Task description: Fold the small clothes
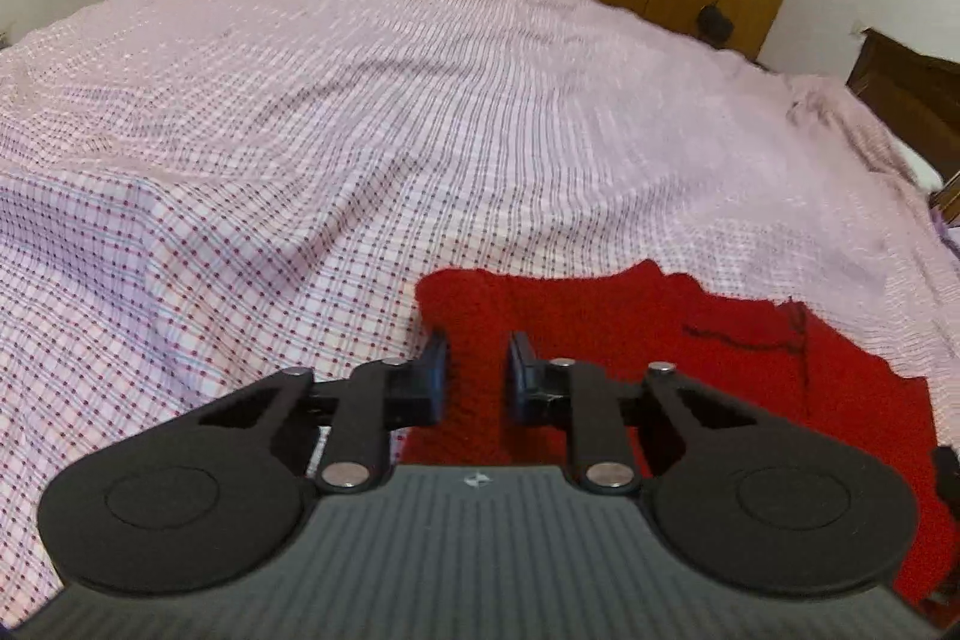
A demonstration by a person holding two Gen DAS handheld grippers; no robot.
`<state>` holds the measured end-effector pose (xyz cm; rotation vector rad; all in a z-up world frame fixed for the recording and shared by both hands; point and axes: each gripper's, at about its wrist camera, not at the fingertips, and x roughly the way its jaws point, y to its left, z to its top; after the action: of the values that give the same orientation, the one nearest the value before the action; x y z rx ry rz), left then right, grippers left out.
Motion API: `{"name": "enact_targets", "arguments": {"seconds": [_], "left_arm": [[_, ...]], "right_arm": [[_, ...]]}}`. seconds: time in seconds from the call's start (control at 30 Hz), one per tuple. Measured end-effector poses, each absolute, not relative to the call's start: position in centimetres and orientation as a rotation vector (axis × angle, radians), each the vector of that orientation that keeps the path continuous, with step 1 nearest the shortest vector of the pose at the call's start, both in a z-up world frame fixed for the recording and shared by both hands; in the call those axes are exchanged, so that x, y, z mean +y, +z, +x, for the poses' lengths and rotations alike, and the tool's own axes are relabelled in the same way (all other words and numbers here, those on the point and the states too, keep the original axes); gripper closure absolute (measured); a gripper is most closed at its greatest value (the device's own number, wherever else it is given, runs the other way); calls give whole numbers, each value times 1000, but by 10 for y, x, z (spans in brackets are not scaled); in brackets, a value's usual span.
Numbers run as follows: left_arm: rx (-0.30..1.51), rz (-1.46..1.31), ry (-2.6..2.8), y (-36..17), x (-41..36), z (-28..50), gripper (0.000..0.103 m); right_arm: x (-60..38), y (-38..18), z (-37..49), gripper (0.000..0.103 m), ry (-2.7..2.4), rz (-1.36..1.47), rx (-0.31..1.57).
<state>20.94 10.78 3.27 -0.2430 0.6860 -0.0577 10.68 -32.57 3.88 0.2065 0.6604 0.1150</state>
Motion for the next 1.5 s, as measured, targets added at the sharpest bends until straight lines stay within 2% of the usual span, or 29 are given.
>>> {"name": "enact_targets", "arguments": {"seconds": [0.03,0.3,0.4,0.57,0.67,0.73,0.83,0.9,1.0,1.03,1.37,1.43,1.5], "left_arm": [[676,-248,-60,34,110,207,84],[610,-261,-9,37,128,212,87],[627,-213,29,26,125,219,87],[652,-142,58,12,115,227,86],[664,-99,62,11,109,231,85],[673,-96,58,12,110,234,85],[678,-107,50,17,111,234,79],[678,-99,44,25,115,226,72],[670,-82,43,40,115,210,58],[666,-74,37,44,114,204,57],[692,19,-24,60,110,115,50],[701,0,-18,59,113,99,50],[713,-17,-18,59,114,81,50]], "right_arm": [[-324,41,107,89,109,200,660],[-291,83,109,90,60,39,420],[-284,74,134,90,49,30,460],[-282,24,173,89,-2,15,654],[-287,17,170,87,-7,41,630],[-288,21,170,82,-7,48,631],[-291,30,164,77,-10,65,628],[-297,38,154,74,-13,91,623],[-304,48,137,65,-14,111,609],[-305,51,129,63,-8,113,602],[-308,64,53,61,27,148,594],[-307,65,38,50,28,157,595],[-305,65,25,49,33,154,593]]}}
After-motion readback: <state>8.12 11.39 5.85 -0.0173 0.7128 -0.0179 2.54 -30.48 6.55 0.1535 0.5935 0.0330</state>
